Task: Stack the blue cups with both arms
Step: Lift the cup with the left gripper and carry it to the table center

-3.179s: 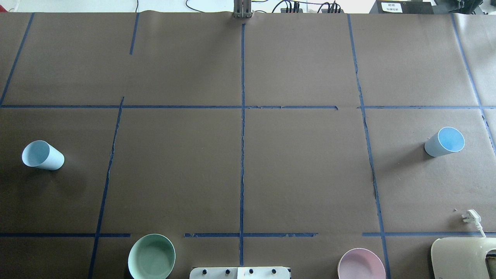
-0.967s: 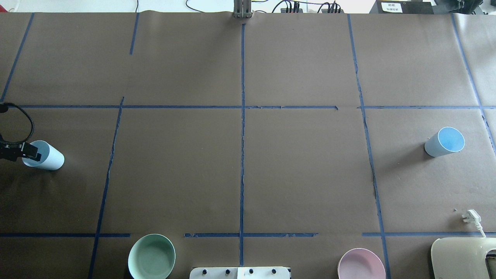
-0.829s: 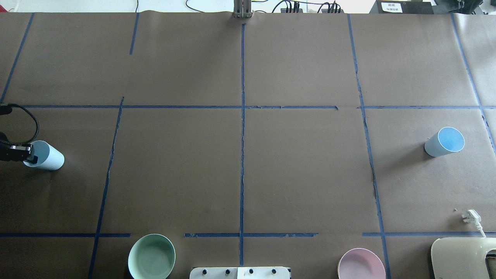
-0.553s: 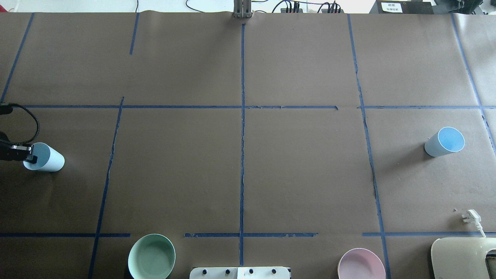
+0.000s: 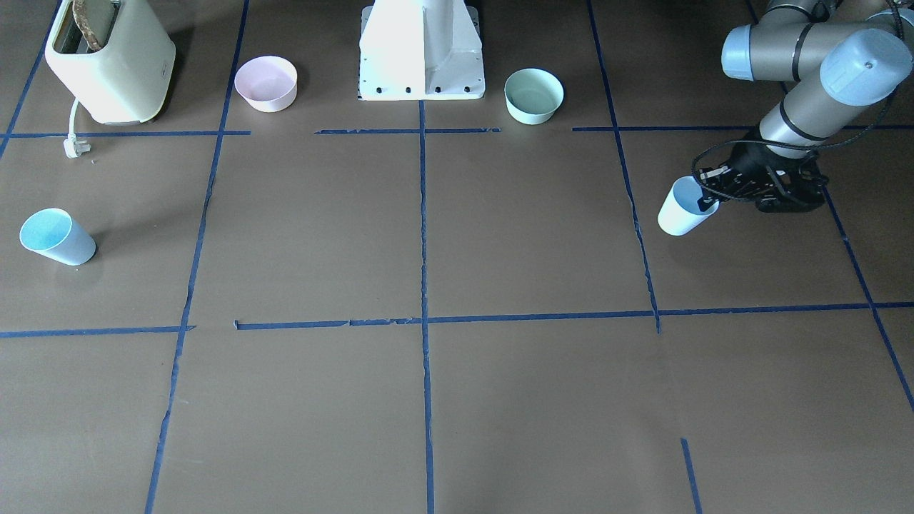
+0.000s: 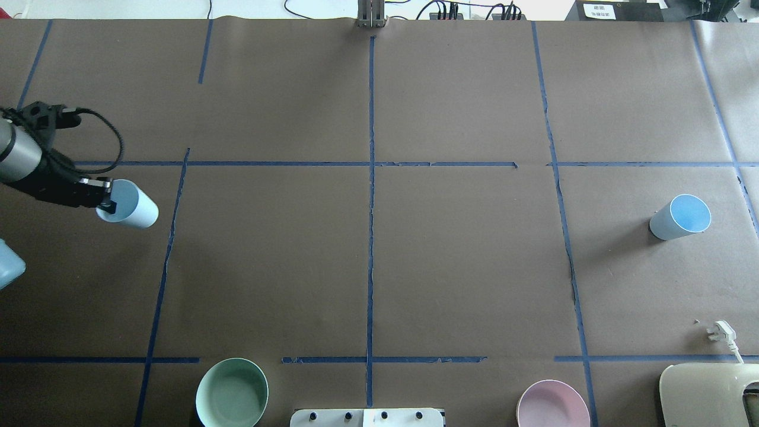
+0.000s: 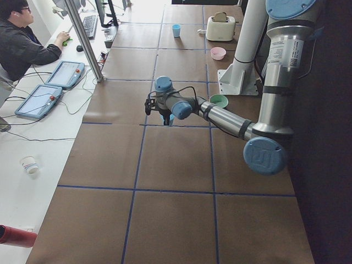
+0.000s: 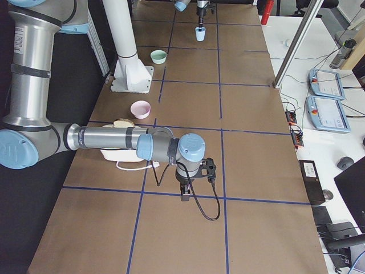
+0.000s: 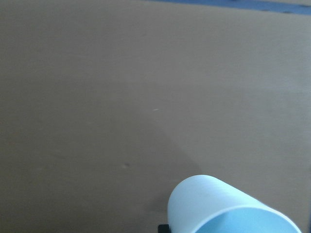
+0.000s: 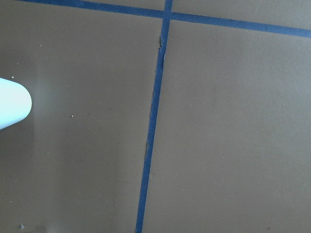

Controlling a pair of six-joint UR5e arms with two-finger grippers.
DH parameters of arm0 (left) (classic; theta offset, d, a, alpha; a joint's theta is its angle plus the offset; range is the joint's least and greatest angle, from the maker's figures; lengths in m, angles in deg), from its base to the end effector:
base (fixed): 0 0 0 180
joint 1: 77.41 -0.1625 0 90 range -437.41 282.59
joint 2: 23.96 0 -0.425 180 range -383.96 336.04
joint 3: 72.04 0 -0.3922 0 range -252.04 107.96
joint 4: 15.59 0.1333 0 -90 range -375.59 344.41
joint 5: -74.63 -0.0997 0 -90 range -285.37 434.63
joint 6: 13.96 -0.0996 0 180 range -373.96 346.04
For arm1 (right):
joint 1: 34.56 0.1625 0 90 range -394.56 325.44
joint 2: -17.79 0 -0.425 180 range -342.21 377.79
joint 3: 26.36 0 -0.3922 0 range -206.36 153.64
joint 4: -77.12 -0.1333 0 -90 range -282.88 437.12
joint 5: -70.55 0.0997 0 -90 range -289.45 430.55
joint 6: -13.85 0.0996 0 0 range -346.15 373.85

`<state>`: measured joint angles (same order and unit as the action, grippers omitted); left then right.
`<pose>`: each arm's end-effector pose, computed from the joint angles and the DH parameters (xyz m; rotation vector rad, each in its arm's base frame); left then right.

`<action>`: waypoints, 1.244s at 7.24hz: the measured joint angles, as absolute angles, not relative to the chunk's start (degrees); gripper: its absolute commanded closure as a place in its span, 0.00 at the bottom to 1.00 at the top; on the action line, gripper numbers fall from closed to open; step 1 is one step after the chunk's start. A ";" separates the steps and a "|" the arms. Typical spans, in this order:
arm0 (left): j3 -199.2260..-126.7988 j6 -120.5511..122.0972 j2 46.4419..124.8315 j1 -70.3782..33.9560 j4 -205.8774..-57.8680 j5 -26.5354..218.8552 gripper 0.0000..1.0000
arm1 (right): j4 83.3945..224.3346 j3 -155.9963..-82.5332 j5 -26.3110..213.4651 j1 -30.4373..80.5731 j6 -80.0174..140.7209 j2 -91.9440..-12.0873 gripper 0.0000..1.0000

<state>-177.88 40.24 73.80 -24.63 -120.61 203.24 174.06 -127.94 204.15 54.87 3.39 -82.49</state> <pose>0.2719 -0.4756 0.4252 -0.0112 0.9141 -0.0484 0.0605 -0.4090 0.6534 -0.0278 -0.7662 -0.1455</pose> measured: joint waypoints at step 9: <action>-160.76 64.58 111.97 -47.24 -107.52 188.49 0.76 | 174.06 -127.88 204.37 54.90 3.48 -82.48 0.00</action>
